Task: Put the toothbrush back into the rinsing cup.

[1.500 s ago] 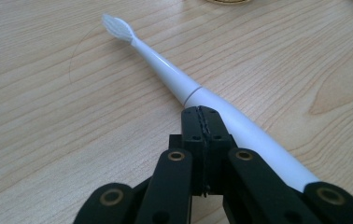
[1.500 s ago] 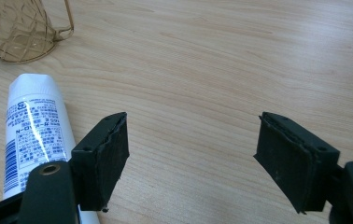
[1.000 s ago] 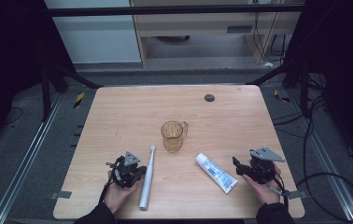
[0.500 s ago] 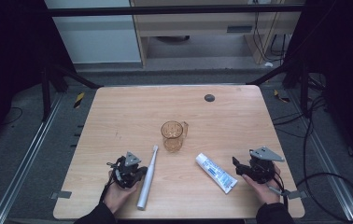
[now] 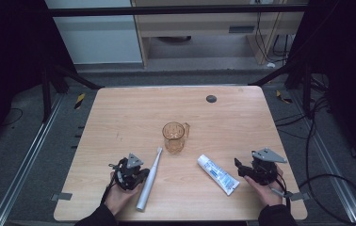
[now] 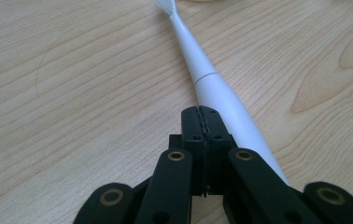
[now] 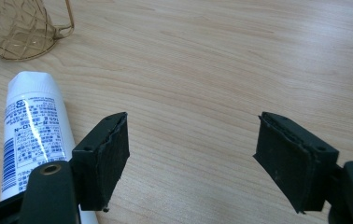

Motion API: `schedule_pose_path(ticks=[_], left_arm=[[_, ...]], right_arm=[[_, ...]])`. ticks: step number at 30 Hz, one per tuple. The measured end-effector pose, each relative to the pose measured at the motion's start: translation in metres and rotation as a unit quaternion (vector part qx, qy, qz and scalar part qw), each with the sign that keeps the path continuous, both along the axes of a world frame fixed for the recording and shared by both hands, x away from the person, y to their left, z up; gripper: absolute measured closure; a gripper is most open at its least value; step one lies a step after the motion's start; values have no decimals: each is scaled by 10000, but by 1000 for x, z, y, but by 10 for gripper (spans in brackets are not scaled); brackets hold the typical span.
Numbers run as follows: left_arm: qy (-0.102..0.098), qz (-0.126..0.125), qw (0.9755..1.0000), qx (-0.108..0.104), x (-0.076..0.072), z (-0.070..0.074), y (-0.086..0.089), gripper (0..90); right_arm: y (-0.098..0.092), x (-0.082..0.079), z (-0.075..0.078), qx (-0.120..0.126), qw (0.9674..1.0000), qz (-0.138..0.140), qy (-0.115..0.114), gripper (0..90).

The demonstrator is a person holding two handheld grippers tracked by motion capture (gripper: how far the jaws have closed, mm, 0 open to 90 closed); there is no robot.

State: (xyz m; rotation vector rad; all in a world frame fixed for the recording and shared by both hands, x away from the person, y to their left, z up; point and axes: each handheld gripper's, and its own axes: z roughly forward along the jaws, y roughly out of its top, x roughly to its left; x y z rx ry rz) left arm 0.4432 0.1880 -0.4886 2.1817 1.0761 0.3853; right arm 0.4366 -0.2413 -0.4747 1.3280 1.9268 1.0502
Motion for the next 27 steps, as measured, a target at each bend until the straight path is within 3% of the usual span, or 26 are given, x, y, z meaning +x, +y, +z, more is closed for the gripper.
schedule_pose_path(ticks=[10, 14, 19, 23, 27], left_arm=[[-10, -43, 10000, 49, 0, 0, 0, 884], [-48, 41, 10000, -55, 1, 4, 6, 849], [-145, 118, 9997, -156, 0, 13, 10, 766], [-424, 245, 9988, -71, -2, 24, 13, 612], [-362, 406, 9985, 10, -2, 29, 13, 501]], right_arm=[[0, 0, 0, -5, 10000, -4, 1, 257], [-2, 0, 1, 0, 10000, -26, -14, 257], [-3, 0, 1, -5, 10000, -41, -18, 258], [-5, -1, 1, 10, 10000, -65, -5, 257], [-6, -1, 2, 51, 9999, -98, 7, 257]])
